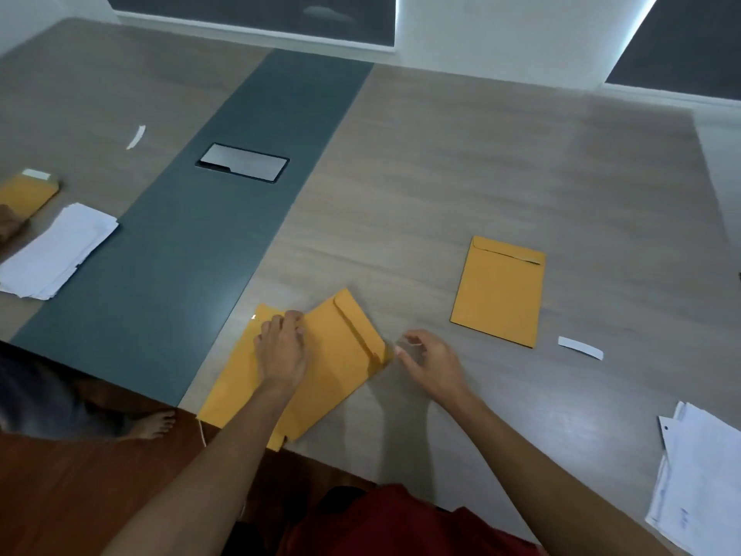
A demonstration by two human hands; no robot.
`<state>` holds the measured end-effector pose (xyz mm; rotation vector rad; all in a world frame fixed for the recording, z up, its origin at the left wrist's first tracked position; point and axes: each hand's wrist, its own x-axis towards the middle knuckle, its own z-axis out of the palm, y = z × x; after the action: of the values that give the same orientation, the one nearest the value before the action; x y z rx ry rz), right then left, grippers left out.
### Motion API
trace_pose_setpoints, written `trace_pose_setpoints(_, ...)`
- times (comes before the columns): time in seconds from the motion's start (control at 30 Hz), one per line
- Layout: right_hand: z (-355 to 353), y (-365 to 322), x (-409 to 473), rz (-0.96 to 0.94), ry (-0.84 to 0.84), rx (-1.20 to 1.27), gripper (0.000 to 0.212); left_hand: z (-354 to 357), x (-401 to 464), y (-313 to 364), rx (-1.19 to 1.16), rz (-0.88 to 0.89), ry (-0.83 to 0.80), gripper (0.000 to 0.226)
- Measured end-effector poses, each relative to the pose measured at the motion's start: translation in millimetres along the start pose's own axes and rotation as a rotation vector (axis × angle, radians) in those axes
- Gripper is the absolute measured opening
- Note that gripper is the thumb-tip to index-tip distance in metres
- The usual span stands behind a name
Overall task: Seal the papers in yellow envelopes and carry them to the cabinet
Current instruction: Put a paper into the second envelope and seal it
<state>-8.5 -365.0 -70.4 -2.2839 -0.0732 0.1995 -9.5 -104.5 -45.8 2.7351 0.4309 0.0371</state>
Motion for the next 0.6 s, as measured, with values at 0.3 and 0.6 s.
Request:
trace_pose_setpoints(0.3,-33.6,48.7,-51.3,0.299,0.121,-0.084,0.056,63.7,-12.1,106.1,-0.134,0.435,-0.352,0.037)
trace_pose_setpoints(0.6,-76.5,91.9,-92.5,0.502,0.324,-0.019,0.020,104.3,-34.9,176.5,0.200,0.757,-0.432,0.070)
